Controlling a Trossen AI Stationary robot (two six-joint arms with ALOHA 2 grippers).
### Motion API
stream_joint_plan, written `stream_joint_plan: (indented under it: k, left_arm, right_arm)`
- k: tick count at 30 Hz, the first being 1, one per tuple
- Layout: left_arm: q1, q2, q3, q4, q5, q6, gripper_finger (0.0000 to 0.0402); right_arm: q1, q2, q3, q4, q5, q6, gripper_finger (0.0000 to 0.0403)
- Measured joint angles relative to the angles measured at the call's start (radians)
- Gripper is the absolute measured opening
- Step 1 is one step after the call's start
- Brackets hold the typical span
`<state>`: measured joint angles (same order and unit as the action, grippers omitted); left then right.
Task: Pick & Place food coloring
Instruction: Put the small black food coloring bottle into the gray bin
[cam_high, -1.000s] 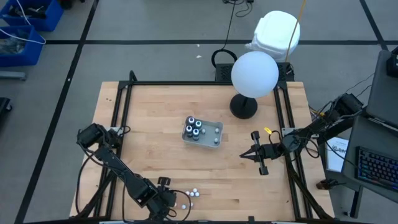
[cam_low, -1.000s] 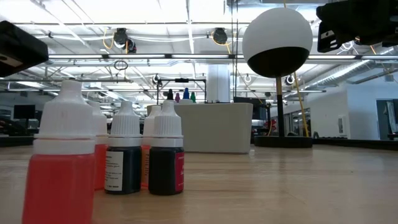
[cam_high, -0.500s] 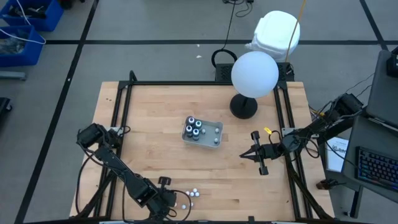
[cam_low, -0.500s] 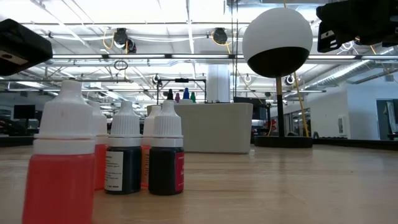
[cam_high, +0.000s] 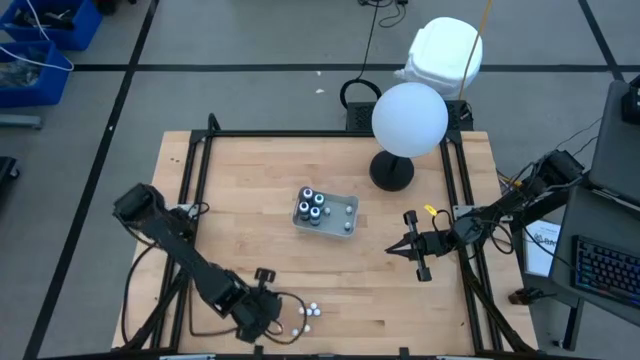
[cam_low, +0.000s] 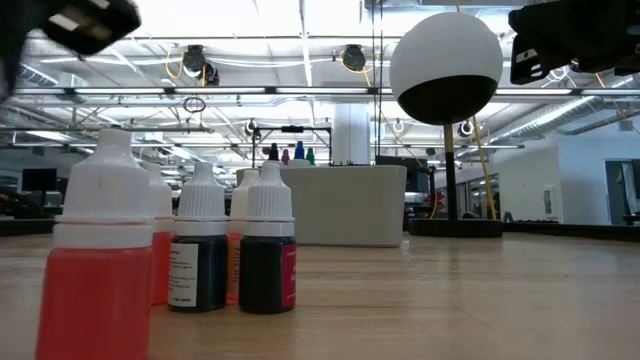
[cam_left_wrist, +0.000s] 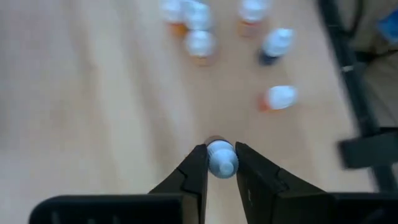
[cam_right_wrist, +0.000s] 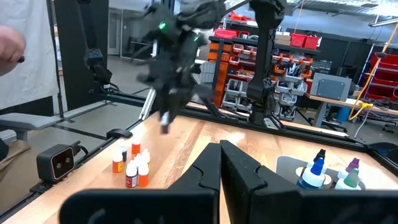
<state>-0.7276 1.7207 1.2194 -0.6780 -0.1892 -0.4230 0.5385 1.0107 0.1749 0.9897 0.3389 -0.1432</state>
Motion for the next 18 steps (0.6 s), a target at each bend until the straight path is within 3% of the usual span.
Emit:
stream_joint_plan:
  k: [4, 9, 15, 18]
  left_arm:
    - [0.046, -0.119, 0.0, -0.151, -0.094, 0.054, 0.0068]
    - [0.111, -0.245, -0.001, -0.229, -0.127, 0.142, 0.0069]
    - [0.188, -0.392, -0.098, -0.188, -0.12, 0.256, 0.007]
    - [0.223, -0.492, -0.194, -0.056, -0.042, 0.331, 0.007]
  right_arm:
    - [0.0, 0.0, 0.0, 0.0, 0.0, 0.0, 0.0]
    - [0.0, 0.0, 0.0, 0.0, 0.0, 0.0, 0.0]
    - [0.0, 0.0, 0.0, -0.007, 0.0, -0.003, 0.0]
    - [0.0, 0.0, 0.0, -0.007, 0.0, -0.003, 0.0]
